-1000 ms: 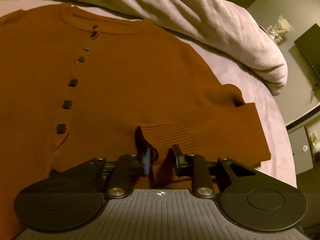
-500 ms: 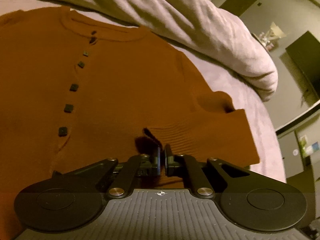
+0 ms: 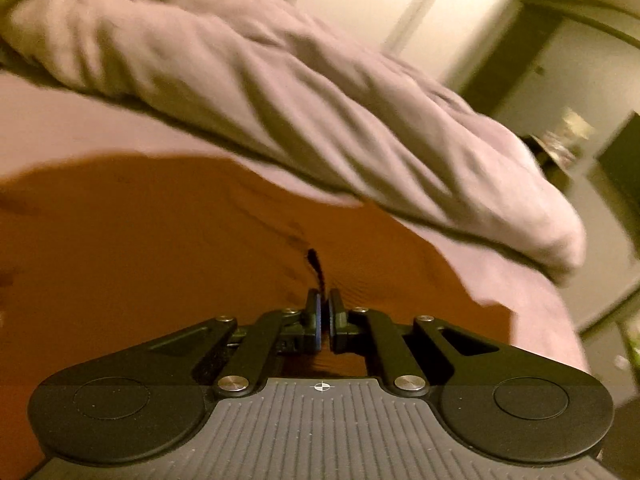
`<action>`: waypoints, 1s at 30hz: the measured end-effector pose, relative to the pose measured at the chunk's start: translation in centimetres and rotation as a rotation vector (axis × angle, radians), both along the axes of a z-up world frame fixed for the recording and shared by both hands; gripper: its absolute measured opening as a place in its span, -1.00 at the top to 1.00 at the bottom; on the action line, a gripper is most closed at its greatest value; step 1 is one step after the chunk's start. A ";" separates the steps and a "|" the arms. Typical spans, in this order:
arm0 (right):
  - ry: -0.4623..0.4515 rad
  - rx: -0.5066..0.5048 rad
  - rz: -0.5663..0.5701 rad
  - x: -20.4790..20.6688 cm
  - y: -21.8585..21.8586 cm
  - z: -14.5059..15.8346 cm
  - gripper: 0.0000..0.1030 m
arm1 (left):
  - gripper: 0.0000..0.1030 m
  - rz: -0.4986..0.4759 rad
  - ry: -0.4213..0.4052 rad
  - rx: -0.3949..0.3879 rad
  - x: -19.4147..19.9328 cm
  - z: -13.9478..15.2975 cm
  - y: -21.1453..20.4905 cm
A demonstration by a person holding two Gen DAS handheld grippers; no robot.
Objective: Fold small clothes
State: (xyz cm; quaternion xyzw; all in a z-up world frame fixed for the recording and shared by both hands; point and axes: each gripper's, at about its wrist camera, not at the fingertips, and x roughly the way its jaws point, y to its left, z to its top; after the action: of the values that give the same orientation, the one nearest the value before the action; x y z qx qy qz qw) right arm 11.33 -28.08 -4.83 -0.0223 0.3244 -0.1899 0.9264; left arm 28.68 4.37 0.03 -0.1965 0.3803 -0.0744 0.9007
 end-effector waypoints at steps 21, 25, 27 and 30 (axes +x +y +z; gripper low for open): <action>0.036 -0.205 0.323 9.6 11.4 -1.5 -0.06 | 0.90 0.183 0.109 0.161 3.2 -5.7 9.1; 0.029 -0.224 0.306 11.6 11.0 -2.1 -0.01 | 0.90 0.180 0.079 0.212 3.8 -5.2 9.1; 0.035 -0.237 0.288 12.4 10.3 -2.4 0.02 | 0.91 0.188 0.070 0.221 4.3 -5.1 9.3; 0.024 -0.269 0.270 12.9 10.0 -2.4 -0.07 | 0.98 0.205 0.055 0.249 4.6 -4.9 9.5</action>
State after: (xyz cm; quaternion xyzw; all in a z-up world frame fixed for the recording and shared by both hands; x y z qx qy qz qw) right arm 24.22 -18.04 -7.26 -0.1918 0.3011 -0.1052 0.9282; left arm 33.30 13.92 -4.91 -0.1230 0.3890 0.0711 0.9102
